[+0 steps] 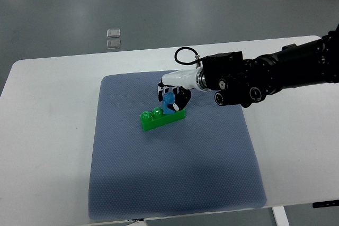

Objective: Stack blue block on green block with right hand
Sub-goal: 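Press the blue block down onto the green block with the right hand, then open the right hand and lift it away from the blocks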

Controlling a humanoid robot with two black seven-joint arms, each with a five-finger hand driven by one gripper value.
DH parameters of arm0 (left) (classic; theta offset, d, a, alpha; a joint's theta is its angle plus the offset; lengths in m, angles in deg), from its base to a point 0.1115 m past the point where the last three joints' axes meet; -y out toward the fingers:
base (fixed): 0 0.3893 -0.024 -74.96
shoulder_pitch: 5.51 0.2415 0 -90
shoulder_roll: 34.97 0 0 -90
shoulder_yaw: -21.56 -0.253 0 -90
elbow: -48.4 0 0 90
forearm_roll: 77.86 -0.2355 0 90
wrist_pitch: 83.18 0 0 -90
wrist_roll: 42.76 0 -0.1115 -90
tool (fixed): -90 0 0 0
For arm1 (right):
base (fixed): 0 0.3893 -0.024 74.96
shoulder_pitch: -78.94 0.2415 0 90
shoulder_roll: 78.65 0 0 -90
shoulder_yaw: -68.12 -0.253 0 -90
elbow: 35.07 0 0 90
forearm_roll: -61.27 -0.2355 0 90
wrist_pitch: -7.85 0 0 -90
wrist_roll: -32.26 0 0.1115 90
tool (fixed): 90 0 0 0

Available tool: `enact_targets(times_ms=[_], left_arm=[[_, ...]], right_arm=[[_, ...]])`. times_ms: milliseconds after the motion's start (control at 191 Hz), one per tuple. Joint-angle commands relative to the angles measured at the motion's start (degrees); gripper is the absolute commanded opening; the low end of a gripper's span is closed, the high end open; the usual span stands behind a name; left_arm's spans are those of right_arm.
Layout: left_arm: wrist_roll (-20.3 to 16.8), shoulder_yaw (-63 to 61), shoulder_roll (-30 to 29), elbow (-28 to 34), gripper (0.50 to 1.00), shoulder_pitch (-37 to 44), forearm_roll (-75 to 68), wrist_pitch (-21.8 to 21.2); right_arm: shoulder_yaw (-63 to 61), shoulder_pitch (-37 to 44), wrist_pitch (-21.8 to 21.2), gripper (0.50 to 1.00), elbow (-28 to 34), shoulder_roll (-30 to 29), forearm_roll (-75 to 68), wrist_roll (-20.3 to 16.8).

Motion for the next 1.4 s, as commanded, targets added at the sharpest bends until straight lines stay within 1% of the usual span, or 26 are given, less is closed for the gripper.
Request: enact_targets(times_ms=[0, 126, 184, 294, 765, 876, 1043, 1384, 1389, 1395], left_arm=[[0.0, -0.1, 0.0, -0.1, 1.000, 0.0, 0.0, 0.0], [0.0, -0.1, 0.0, 0.0, 1.000, 0.1, 0.0, 0.0], [0.0, 0.0, 0.0, 0.0, 1.000, 0.0, 0.0, 0.0], [0.0, -0.1, 0.0, 0.0, 1.000, 0.0, 0.0, 0.0], [0.0, 0.0, 0.0, 0.0, 1.000, 0.0, 0.0, 0.0], [0.0, -0.1, 0.0, 0.0, 1.000, 0.0, 0.0, 0.0], [0.0, -0.1, 0.0, 0.0, 1.000, 0.0, 0.0, 0.0], [0.0, -0.1, 0.0, 0.0, 1.000, 0.0, 0.0, 0.0], [0.0, 0.0, 0.0, 0.0, 1.000, 0.0, 0.0, 0.0], [0.0, 0.0, 0.0, 0.0, 1.000, 0.0, 0.0, 0.0]], right_arm=[[0.0, -0.1, 0.3, 0.535, 0.0, 0.0, 0.0, 0.5], [0.0, -0.2, 0.6, 0.535, 0.0, 0.0, 0.1, 0.8], [0.0, -0.3, 1.4, 0.535, 0.0, 0.0, 0.3, 0.9], [0.0, -0.5, 2.2, 0.535, 0.0, 0.0, 0.4, 2.1], [0.2, -1.7, 2.5, 0.535, 0.0, 0.0, 0.5, 3.1], [0.7, -2.4, 4.4, 0.537, 0.0, 0.0, 0.6, 3.7], [1.1, -2.6, 5.4, 0.537, 0.0, 0.0, 0.9, 4.5], [1.1, -2.7, 5.4, 0.543, 0.0, 0.0, 0.9, 5.2], [1.1, -2.7, 5.4, 0.553, 0.0, 0.0, 0.9, 5.2], [1.1, -2.7, 5.4, 0.554, 0.0, 0.0, 0.9, 5.2]])
